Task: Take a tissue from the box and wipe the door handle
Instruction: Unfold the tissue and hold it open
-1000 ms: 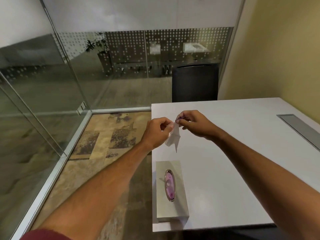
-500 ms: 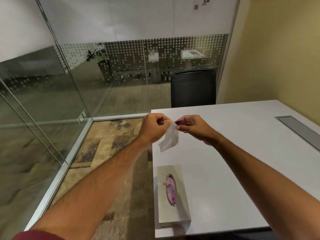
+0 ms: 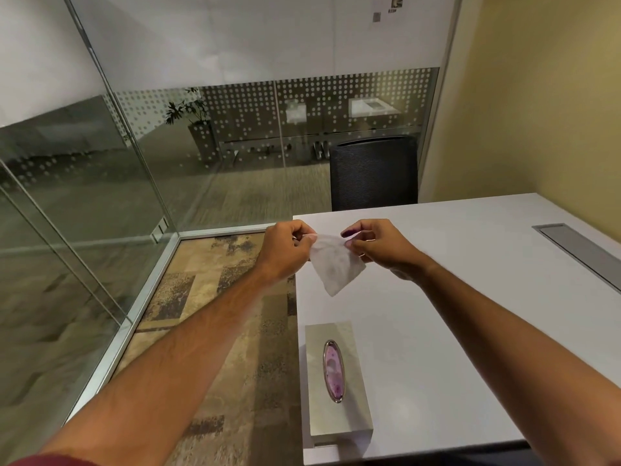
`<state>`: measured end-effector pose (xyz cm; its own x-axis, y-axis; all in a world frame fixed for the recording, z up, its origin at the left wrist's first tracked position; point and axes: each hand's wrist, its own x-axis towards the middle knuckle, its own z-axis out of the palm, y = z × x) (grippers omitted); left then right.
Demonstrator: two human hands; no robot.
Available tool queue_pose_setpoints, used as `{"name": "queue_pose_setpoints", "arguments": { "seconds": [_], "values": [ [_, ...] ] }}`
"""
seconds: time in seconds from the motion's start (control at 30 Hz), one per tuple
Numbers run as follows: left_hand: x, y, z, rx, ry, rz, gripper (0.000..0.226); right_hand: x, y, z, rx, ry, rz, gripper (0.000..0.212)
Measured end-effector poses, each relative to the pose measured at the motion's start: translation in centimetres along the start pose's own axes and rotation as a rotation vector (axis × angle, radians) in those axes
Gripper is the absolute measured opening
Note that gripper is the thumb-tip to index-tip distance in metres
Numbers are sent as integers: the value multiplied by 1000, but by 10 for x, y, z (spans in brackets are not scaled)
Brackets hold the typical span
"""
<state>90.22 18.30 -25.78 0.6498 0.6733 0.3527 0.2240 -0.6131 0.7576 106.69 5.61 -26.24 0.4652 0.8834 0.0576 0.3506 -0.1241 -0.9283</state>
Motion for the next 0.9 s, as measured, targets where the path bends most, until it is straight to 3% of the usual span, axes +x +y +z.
{"name": "queue_pose_setpoints", "arguments": {
  "seconds": [0.2, 0.53, 0.67, 0.9],
  "values": [
    [3, -3, -4, -50, 63, -68, 11, -2, 7, 3, 138, -7, 42, 15],
    [9, 11, -9, -50, -21, 7, 8, 11, 3, 24, -8, 40, 35, 23],
    [9, 8, -12, -62, 1, 5, 10, 8, 10, 28, 3, -8, 75, 11],
    [10, -7, -20, -78, 102, -86, 7, 3, 12, 23, 144, 71, 60, 21]
  ]
}}
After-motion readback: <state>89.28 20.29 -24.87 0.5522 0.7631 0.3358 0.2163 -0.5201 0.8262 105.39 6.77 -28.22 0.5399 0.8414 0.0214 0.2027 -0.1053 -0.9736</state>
